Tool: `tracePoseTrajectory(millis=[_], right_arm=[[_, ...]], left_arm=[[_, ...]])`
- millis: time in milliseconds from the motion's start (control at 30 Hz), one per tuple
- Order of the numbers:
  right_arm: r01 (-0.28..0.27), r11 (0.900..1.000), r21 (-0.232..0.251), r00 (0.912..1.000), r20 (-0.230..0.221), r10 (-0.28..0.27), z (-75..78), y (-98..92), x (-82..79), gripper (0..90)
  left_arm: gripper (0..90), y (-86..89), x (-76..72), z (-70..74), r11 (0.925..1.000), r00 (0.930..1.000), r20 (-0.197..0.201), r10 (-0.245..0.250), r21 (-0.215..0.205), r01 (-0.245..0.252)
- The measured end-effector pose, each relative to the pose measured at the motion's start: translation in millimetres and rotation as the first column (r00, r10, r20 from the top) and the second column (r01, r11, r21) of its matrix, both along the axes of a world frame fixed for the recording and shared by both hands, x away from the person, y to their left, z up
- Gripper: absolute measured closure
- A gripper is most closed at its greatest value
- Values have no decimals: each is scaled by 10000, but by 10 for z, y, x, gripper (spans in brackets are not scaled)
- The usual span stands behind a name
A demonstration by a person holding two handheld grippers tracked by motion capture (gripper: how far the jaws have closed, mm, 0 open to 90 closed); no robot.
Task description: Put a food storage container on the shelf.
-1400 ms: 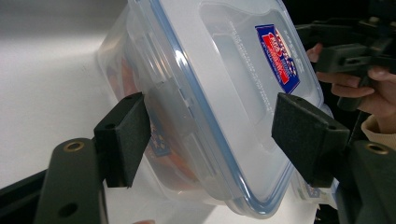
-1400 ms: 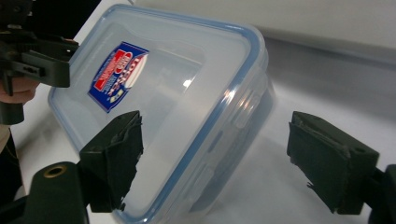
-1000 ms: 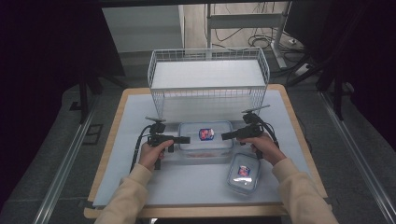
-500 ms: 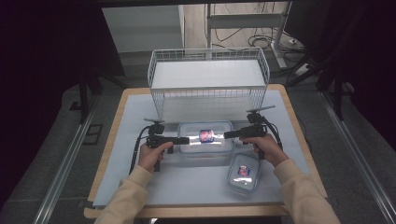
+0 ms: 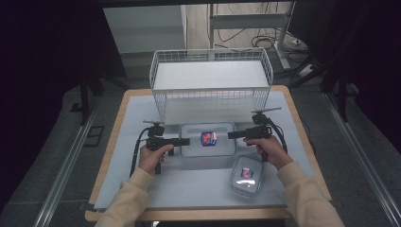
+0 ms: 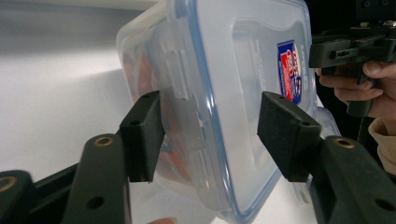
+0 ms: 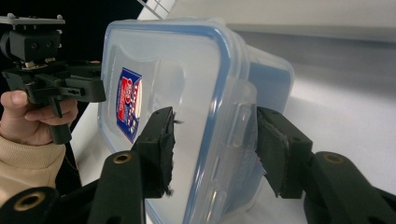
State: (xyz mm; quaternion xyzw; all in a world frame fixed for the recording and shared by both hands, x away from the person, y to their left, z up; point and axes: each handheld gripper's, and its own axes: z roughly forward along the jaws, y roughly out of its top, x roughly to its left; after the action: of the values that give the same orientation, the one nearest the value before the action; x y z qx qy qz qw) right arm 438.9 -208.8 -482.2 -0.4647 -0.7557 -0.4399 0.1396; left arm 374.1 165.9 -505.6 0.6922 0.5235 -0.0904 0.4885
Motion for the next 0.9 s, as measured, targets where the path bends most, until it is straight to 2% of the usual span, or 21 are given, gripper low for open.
tracePoseTrajectory(millis=[33,267,333,700,900], right_arm=[[-22,10000,-45,9997,230,23,8,2,-15,489],[-40,10000,6,9987,506,39,27,-15,-50,500],[-65,10000,-47,9974,720,68,52,-18,-71,500],[-30,9998,202,9958,921,12,40,-43,-104,504],[-25,9995,316,9927,1202,-13,89,-48,-121,506]], left_arm=[[436,2,-1,0,10000,10000,21,18,-34,-18],[468,6,-26,24,10000,9996,283,1,-26,0],[473,1,-36,36,10000,9993,374,-30,32,29],[486,5,-54,69,10000,9986,533,1,-12,0],[487,1,-74,127,9999,9973,723,91,-55,-87]])
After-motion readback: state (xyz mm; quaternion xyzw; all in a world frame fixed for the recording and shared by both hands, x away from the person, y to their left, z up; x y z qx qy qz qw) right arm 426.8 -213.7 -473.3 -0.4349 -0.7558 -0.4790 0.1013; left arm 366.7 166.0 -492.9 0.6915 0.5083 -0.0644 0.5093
